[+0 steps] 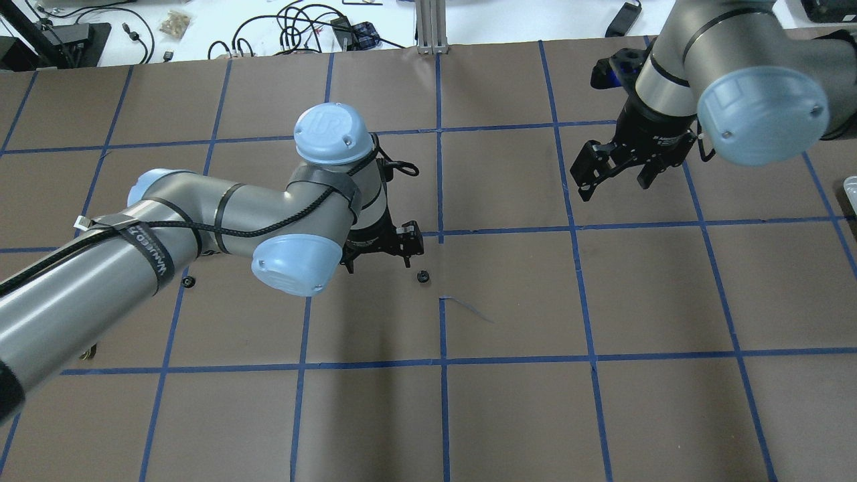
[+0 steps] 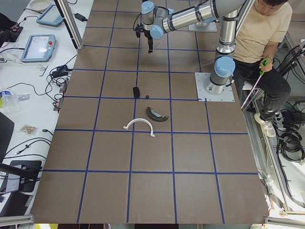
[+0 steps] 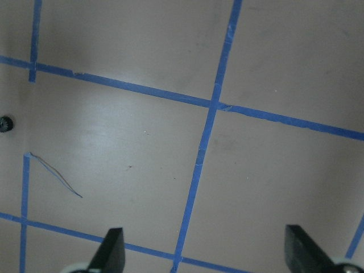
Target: Place bearing gear from tray to pile
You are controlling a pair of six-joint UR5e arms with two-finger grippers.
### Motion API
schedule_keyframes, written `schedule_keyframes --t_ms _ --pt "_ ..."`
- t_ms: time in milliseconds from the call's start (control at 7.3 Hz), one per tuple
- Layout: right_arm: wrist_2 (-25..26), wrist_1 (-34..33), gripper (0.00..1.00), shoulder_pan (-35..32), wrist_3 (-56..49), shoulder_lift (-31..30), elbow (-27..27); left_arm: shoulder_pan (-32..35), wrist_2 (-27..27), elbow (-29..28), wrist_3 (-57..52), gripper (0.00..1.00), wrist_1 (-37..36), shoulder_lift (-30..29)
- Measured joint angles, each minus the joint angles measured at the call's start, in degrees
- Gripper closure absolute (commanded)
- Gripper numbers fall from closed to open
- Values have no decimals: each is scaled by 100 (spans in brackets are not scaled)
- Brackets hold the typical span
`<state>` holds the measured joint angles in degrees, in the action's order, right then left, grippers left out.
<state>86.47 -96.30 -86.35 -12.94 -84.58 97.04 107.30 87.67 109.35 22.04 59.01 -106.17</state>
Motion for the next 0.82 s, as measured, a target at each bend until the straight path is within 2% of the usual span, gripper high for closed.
schedule_keyframes --t_ms 274,548,685,822 --pt "256 597 0 10 978 -167 -387 233 -59 30 438 0 -659 -510" --pt "334 805 0 -22 1346 -286 -579 355 -48 32 514 0 -1117 -813" --pt "316 827 0 -50 1368 -404 -558 387 -31 31 521 11 -1210 -857" --pt "300 808 0 -71 1342 -496 -502 399 -20 30 520 15 -1241 -874"
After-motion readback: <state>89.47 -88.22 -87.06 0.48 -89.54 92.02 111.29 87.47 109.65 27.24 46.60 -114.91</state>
